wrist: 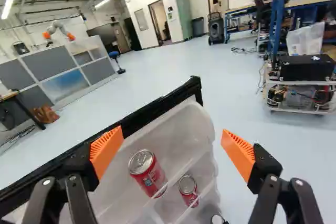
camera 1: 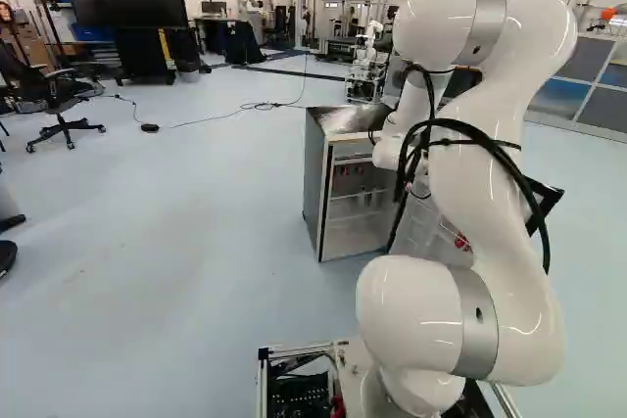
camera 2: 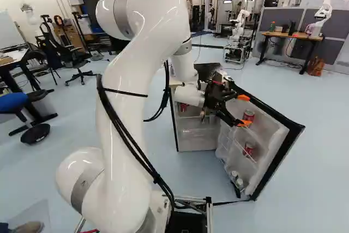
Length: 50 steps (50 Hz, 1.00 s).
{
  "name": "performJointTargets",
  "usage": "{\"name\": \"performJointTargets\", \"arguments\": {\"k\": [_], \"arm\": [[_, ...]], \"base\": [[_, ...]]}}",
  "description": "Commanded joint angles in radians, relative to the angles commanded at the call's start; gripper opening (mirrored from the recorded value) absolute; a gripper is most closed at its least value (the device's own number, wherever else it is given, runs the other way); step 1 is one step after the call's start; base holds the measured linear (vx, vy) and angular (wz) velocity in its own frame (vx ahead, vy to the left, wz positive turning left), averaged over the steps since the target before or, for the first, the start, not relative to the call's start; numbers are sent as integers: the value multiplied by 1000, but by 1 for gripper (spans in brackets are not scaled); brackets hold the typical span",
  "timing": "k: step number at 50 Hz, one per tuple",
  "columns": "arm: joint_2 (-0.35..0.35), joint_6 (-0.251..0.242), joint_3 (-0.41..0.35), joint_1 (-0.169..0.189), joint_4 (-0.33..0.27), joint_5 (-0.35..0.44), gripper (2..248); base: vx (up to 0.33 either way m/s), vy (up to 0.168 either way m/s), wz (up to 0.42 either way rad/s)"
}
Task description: Grab a drink from the fridge
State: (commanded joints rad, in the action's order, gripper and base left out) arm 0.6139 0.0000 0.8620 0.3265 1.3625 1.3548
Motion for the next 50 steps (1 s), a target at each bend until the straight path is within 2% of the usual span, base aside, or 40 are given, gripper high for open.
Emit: {"name": "performJointTargets", "arguments": {"k": [21,50], "arm": [[-89,0,-145,-16,-221,0,247],[-182,0,-283,14,-526,0,247]], "base": [[0,0,0],[0,0,0]]}}
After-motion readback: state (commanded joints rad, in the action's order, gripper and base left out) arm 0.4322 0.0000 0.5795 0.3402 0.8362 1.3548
